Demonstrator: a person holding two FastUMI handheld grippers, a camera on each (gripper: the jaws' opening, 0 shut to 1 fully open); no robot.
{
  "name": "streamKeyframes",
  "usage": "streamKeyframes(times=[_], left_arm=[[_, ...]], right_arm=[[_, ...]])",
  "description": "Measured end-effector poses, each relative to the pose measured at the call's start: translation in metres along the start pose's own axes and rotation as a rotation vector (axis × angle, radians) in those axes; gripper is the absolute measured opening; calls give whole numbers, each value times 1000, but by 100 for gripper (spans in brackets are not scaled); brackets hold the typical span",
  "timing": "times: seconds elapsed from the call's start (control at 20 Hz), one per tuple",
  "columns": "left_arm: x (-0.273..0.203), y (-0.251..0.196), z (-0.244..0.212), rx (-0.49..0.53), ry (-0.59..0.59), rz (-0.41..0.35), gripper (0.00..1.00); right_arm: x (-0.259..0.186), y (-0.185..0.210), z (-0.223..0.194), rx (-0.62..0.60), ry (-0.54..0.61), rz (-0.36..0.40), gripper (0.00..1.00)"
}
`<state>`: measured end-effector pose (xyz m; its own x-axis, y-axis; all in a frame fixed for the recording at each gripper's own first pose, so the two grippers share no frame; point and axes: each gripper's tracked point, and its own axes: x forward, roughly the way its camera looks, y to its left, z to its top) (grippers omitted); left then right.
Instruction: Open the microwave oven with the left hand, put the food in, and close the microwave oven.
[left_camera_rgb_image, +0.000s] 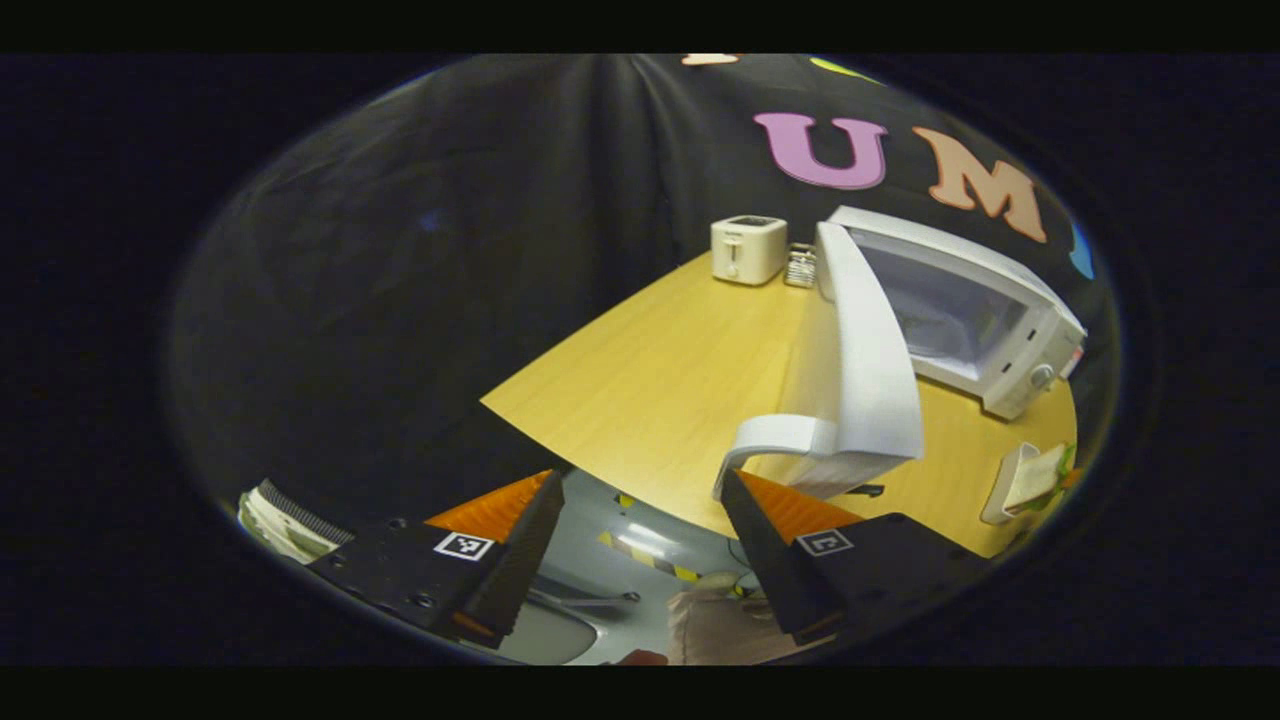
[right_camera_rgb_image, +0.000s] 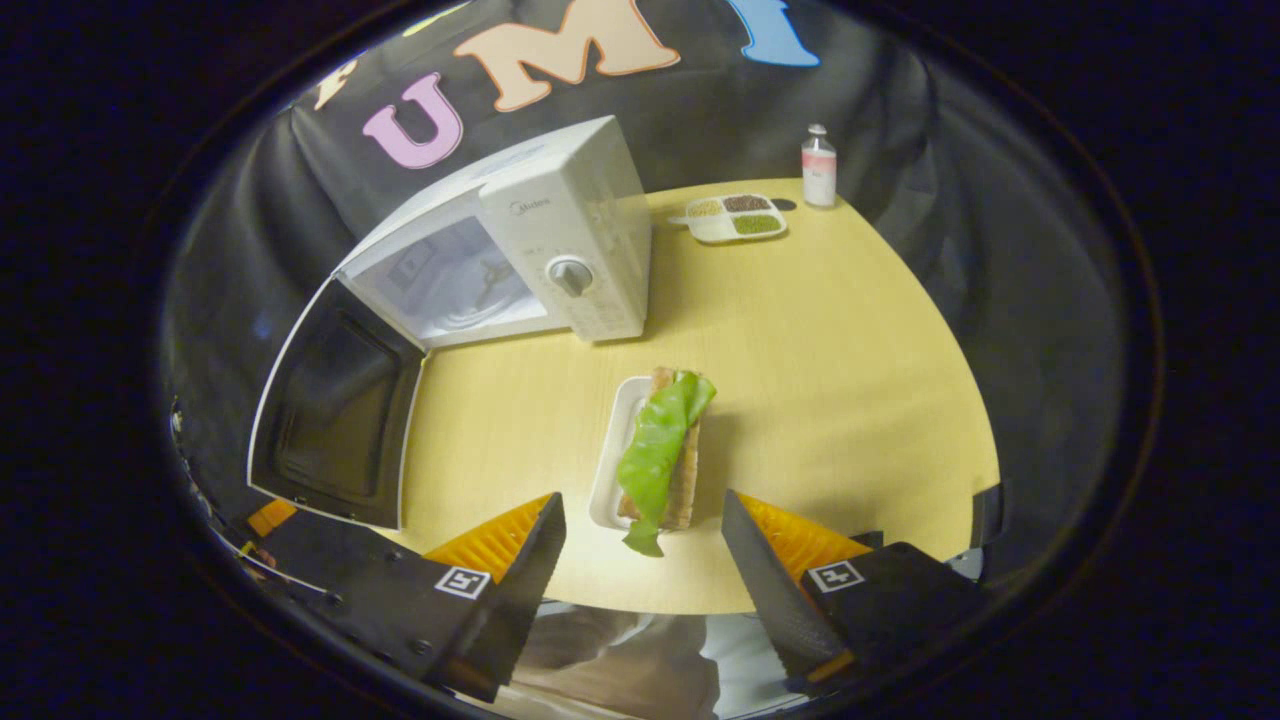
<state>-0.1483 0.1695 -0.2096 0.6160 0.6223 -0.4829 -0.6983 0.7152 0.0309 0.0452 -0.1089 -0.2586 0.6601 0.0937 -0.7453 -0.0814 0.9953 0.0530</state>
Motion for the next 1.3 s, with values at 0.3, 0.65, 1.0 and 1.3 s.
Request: streamKeyframes(times=[0.3,0.65,1.0,1.3], left_arm=[[-44,21,72,-182,-266,67,93],[-75,6,122,-133,-417,62,92],[-85,-12,127,-95,-425,40,88],[-82,-12,126,-71,-415,45,92]], right_arm=[[19,-4,-8,42,96,44,99],[41,-6,-13,122,202,88,98],[57,-2,-22,181,278,114,64],[47,-7,-15,233,245,92,34]])
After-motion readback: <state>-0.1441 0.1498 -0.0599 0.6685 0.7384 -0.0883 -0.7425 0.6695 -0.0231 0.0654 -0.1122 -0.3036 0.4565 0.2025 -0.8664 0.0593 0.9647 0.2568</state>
